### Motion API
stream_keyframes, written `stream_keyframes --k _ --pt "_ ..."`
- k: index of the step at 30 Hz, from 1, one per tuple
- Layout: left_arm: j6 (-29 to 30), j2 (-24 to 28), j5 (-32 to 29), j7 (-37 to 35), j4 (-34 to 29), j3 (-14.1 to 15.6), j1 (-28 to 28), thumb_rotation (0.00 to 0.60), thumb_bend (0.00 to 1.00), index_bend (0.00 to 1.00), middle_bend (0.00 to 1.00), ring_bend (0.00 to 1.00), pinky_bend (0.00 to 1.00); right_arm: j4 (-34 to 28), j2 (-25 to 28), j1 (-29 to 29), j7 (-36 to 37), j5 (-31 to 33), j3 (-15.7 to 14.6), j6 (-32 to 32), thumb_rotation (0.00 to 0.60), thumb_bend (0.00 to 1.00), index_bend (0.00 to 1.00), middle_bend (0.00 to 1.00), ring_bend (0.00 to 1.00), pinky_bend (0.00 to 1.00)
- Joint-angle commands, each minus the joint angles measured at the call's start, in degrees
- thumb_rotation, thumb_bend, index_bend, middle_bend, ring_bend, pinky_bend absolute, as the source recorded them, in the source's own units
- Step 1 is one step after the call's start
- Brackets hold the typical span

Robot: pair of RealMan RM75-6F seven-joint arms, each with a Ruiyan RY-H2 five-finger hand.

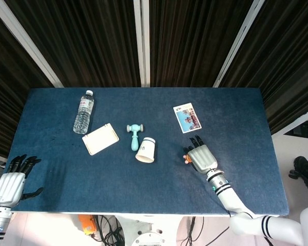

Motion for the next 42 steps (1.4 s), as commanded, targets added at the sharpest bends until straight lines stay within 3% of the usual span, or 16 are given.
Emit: stream_keyframes --k 1,3,4,11,14,16,17,18,19,21,22,31,38,42 --pt "0.0 0.0 0.0 -0.1 0.1 0.0 0.0 0.6 0.15 0.19 0.13 0.0 0.05 2.3 -2.5 -0.7 1.1 -2.4 0.5 3.8 0.6 0.29 0.74 0.69 0.23 0.0" --pt "0.0 0.0 0.0 -0.2 0.1 0.0 0.0 0.6 0.15 0.19 0.13 0.0 0.05 4.8 -4.2 -1.1 2.7 -4.8 0.1 5.8 0.6 0.36 0.96 0.86 0.35 0.0" --pt "0.0 0.0 0.0 -0.2 0.2 0.0 0.1 0.6 0.15 0.19 0.13 0.0 0.05 5.7 -4.6 -1.2 3.2 -5.5 -0.1 6.2 0.6 0.37 0.99 0.89 0.37 0.0" --pt "0.1 0.0 0.1 -0.4 0.2 0.1 0.1 0.6 0.15 0.19 0.13 0.0 0.05 8.3 -5.7 -1.7 4.4 -7.1 -0.4 6.7 0.6 0.4 1.0 0.93 0.4 0.0" --pt "0.1 0.0 0.1 -0.3 0.2 0.1 0.1 0.6 0.15 0.19 0.13 0.0 0.05 7.9 -5.4 -2.0 6.6 -7.7 -0.2 6.9 0.6 0.35 0.99 0.91 0.4 0.0" --pt "0.2 0.0 0.2 -0.2 0.1 0.0 0.1 0.6 0.15 0.19 0.13 0.0 0.05 7.0 -4.1 -1.9 7.3 -7.6 -0.6 5.4 0.6 0.21 0.81 0.74 0.32 0.0" --pt "0.2 0.0 0.2 -0.2 0.1 0.0 0.1 0.6 0.15 0.19 0.13 0.0 0.05 6.1 -3.1 -1.9 7.2 -6.7 -0.5 4.4 0.6 0.13 0.65 0.6 0.25 0.0" --pt "0.2 0.0 0.2 -0.1 0.1 0.0 0.0 0.6 0.15 0.19 0.13 0.0 0.05 5.3 -2.4 -1.8 7.0 -6.2 -0.2 4.0 0.6 0.05 0.4 0.38 0.13 0.0" --pt "0.2 0.1 0.2 -0.1 0.0 0.0 0.0 0.6 0.15 0.19 0.13 0.0 0.05 4.5 -1.7 -1.9 6.9 -5.8 0.1 3.9 0.6 0.02 0.24 0.24 0.06 0.0" --pt "0.3 0.1 0.2 0.0 -0.1 -0.1 0.0 0.6 0.15 0.19 0.13 0.0 0.05 2.1 -0.1 -2.3 9.1 -6.2 0.7 4.6 0.6 0.0 0.05 0.05 0.0 0.0" --pt "0.3 0.1 0.2 0.0 -0.1 -0.1 0.0 0.6 0.15 0.19 0.13 0.0 0.05 1.0 0.6 -2.7 10.6 -6.8 0.8 5.2 0.6 0.0 0.01 0.02 0.0 0.0" --pt "1.2 0.0 0.4 0.9 -1.0 -0.6 0.0 0.6 0.15 0.19 0.13 0.0 0.05 -9.1 11.4 -7.4 13.7 -9.2 -1.0 10.2 0.6 0.0 0.0 0.0 0.0 0.0" --pt "1.8 1.0 -0.3 2.1 -2.3 -1.2 0.1 0.6 0.15 0.19 0.13 0.0 0.05 -11.9 21.5 -18.4 17.8 -14.6 -7.7 22.1 0.6 0.0 0.0 0.0 0.0 0.0" --pt "2.5 1.1 -0.8 1.8 -2.2 -1.5 0.5 0.6 0.15 0.19 0.13 0.0 0.04 -9.7 23.0 -23.4 22.3 -14.9 -9.9 26.0 0.6 0.0 0.0 0.0 0.0 0.0"
